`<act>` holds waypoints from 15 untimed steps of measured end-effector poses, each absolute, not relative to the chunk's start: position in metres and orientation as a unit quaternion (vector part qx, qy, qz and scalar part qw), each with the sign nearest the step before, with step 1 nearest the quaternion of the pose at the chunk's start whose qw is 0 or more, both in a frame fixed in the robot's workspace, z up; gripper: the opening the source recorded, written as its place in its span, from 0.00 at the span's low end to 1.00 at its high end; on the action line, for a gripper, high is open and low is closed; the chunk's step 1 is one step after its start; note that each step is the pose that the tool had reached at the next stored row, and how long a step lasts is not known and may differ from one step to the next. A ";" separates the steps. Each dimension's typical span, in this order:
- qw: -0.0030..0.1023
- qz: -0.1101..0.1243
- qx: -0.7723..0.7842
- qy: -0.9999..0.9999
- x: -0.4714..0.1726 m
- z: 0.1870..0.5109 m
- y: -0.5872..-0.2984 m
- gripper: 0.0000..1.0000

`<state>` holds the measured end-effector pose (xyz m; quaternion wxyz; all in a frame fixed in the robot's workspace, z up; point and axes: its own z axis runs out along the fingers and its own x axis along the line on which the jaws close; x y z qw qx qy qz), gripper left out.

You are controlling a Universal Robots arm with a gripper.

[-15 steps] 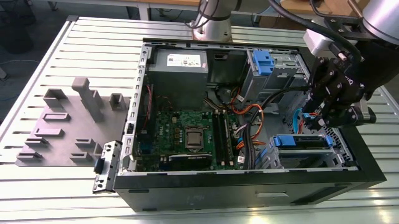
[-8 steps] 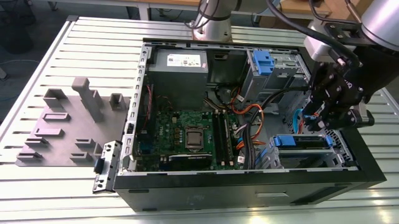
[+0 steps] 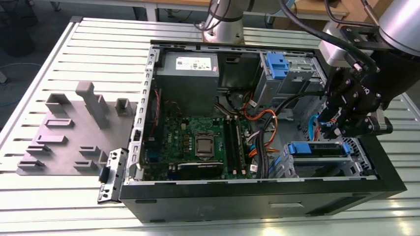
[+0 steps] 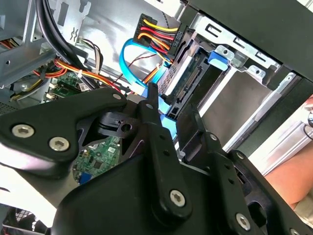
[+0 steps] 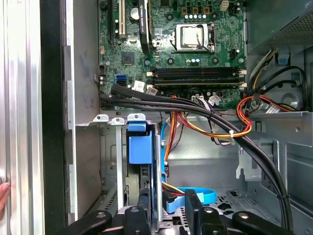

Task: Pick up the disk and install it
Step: 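Insert the first disk wire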

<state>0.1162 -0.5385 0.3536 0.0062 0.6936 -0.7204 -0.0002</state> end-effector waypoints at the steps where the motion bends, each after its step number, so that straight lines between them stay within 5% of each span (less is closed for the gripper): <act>1: 0.006 0.000 0.694 -0.720 0.116 0.354 -0.539 0.42; 6: 0.006 0.000 0.694 -0.720 0.116 0.354 -0.538 0.41; 11: 0.006 0.000 0.694 -0.720 0.116 0.353 -0.539 0.17; 15: 0.006 0.000 0.694 -0.720 0.116 0.353 -0.539 0.16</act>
